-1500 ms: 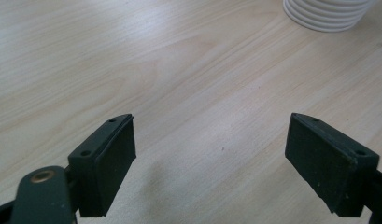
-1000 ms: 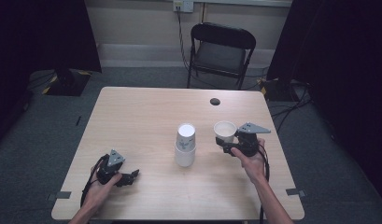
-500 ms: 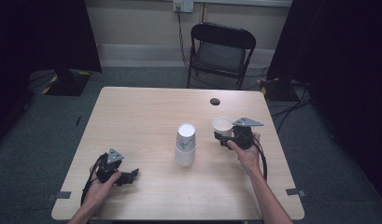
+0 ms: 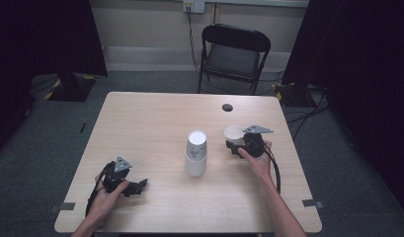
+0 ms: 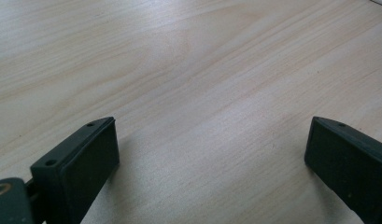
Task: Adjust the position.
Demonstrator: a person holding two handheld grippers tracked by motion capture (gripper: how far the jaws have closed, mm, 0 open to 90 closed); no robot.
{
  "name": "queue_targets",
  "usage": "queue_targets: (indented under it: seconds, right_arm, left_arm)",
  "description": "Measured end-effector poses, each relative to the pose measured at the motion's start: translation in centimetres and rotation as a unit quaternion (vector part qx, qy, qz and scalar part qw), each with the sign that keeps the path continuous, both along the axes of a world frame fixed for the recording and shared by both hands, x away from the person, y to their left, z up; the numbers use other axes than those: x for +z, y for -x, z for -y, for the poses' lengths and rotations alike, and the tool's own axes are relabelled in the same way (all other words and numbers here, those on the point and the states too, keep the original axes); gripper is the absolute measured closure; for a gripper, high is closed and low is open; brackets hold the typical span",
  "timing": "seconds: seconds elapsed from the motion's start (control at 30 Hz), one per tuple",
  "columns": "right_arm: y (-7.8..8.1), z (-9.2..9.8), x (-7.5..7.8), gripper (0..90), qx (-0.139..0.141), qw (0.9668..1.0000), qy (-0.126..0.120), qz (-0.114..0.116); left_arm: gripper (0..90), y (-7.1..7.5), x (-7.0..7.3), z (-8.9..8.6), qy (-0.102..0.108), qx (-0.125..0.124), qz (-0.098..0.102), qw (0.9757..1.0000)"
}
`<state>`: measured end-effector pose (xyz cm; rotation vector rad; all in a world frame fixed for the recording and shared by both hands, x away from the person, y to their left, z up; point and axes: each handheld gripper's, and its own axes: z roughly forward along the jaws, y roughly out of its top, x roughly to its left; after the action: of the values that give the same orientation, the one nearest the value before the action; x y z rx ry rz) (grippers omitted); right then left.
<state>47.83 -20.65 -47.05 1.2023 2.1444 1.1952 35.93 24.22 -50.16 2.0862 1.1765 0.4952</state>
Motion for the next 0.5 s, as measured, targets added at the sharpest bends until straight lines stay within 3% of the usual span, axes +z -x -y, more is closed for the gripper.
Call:
queue_targets:
  seconds: [0.5]
  right_arm:
    - [-0.35, -0.06, -0.88, 28.5, -0.004, 1.0, 0.002, 0.001]
  left_arm:
    - [0.0, -0.13, -0.04, 0.08, 0.0, -0.007, -0.004, 1.0]
